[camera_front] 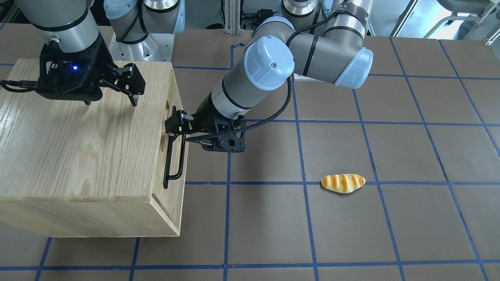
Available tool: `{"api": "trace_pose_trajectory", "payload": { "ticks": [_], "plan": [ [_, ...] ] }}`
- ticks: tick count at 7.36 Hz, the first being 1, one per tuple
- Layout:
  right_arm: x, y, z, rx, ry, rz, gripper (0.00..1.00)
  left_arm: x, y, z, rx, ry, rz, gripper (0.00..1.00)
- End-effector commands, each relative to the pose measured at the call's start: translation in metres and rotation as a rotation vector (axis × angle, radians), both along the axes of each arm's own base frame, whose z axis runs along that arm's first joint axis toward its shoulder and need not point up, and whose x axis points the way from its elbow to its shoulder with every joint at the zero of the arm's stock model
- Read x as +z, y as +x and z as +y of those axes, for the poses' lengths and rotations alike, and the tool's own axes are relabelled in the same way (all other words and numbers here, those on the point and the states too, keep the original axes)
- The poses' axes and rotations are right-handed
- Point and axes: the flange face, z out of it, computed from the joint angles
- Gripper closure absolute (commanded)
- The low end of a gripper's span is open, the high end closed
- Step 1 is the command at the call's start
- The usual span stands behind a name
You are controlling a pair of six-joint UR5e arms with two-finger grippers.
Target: Open upper drawer
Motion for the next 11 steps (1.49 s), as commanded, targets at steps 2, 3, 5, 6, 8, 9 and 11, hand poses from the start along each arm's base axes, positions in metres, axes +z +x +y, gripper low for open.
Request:
{"api": "trace_pose_trajectory", "payload": {
  "ticks": [2, 3, 5, 6, 8, 9, 11],
  "plan": [
    [0.000, 0.001, 0.000, 0.002, 0.000, 0.000, 0.00, -0.006, 0.007, -0.001, -0.062, -0.066, -0.062, 0.00],
    [0.000, 0.001, 0.000, 0.001, 0.000, 0.000, 0.00, -0.009, 0.006, -0.002, -0.064, -0.064, -0.065, 0.00],
    [0.000, 0.001, 0.000, 0.002, 0.000, 0.000, 0.00, -0.005, 0.012, -0.004, -0.102, -0.118, -0.121, 0.00],
    [0.000, 0.001, 0.000, 0.001, 0.000, 0.000, 0.00, 0.002, 0.018, 0.000, -0.135, -0.142, -0.124, 0.00],
    [0.000, 0.001, 0.000, 0.001, 0.000, 0.000, 0.00, 0.004, 0.024, -0.002, -0.171, -0.166, -0.129, 0.00],
    [0.000, 0.001, 0.000, 0.001, 0.000, 0.000, 0.00, 0.001, 0.032, -0.005, -0.214, -0.191, -0.133, 0.00],
    [-0.001, 0.001, 0.000, 0.002, 0.002, 0.000, 0.00, -0.001, 0.042, -0.010, -0.224, -0.205, -0.136, 0.00]
  ]
}}
